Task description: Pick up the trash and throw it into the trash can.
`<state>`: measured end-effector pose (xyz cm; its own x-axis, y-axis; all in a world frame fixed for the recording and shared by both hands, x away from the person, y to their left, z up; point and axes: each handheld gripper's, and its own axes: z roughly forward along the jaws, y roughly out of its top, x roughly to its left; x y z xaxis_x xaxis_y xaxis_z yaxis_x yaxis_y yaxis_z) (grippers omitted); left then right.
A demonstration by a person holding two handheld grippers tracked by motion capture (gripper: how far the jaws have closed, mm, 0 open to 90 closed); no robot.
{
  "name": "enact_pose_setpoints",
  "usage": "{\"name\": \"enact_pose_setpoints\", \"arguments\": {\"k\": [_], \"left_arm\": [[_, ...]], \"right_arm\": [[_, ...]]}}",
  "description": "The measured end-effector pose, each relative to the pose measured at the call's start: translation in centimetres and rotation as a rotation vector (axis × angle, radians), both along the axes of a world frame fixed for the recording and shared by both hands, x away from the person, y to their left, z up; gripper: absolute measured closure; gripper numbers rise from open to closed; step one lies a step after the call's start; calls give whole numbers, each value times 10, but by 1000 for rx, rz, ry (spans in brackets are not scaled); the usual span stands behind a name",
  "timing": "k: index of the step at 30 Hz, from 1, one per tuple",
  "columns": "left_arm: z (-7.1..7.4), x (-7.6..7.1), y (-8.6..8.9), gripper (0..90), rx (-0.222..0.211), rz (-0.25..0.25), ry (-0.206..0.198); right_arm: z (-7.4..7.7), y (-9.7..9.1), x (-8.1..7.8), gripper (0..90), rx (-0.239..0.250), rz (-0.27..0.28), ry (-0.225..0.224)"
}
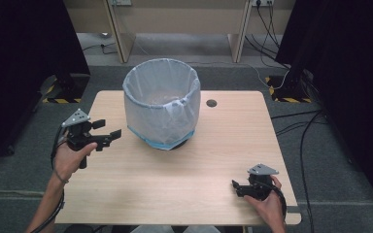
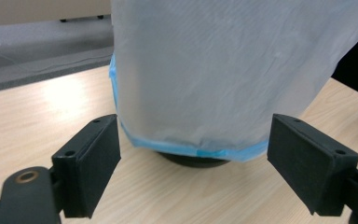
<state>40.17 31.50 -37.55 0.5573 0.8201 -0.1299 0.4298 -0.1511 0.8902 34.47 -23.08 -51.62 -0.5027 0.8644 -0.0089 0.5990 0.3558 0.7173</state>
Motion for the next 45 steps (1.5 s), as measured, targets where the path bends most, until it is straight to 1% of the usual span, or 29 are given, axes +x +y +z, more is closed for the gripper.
{"name": "enact_pose_setpoints", "arguments": {"k": [2,9,16,18,28,34,38,45], "left_arm": [[-6,0,1,165,-3,4,9],[-26,0,1,165,12,13,28],[-42,-1,1,165,24,31,27],[-47,-1,2,165,34,36,27],[-72,-3,4,165,36,57,41],[-83,-4,3,165,58,58,49],[-90,-5,3,165,57,60,53],[-104,-8,1,165,61,57,73]], "right_arm": [[0,0,0,129,0,0,0],[0,0,0,129,0,0,0],[0,0,0,129,0,0,0],[0,0,0,129,0,0,0],[0,0,0,129,0,0,0],[0,0,0,129,0,0,0],[0,0,0,129,0,0,0],[0,0,0,129,0,0,0]]}}
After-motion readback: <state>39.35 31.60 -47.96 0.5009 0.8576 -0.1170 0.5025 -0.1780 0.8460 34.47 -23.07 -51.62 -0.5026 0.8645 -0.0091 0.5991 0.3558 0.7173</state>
